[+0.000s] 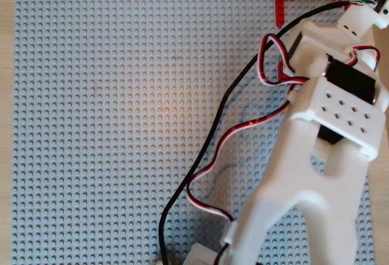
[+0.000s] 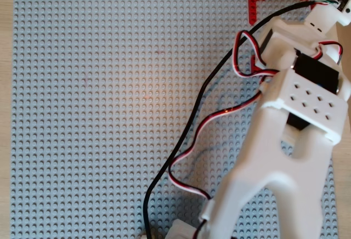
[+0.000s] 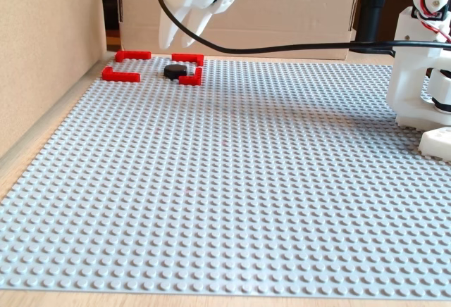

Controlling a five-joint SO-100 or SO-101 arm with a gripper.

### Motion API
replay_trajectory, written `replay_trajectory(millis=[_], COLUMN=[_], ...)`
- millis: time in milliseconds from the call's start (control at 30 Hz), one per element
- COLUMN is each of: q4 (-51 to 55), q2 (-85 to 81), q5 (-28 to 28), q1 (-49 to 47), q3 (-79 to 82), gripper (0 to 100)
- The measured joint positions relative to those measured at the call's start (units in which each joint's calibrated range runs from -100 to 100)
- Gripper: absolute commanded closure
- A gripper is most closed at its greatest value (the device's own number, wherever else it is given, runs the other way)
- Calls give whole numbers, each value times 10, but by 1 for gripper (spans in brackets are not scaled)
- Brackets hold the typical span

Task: Grab the Lego and store it in red box

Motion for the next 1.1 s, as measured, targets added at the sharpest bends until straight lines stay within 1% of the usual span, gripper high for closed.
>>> replay_trajectory(millis=[167, 333, 533, 800, 1000, 1100], q4=[38, 104, 215, 359, 461, 472], q2=[-55, -166, -298, -511, -740, -872], q5=[0, 0, 0, 0, 1, 3], q1=[-1, -17, -48, -103, -170, -188], q3=[0, 0, 3, 96, 148, 162], gripper=[95, 99, 99, 99, 99, 99])
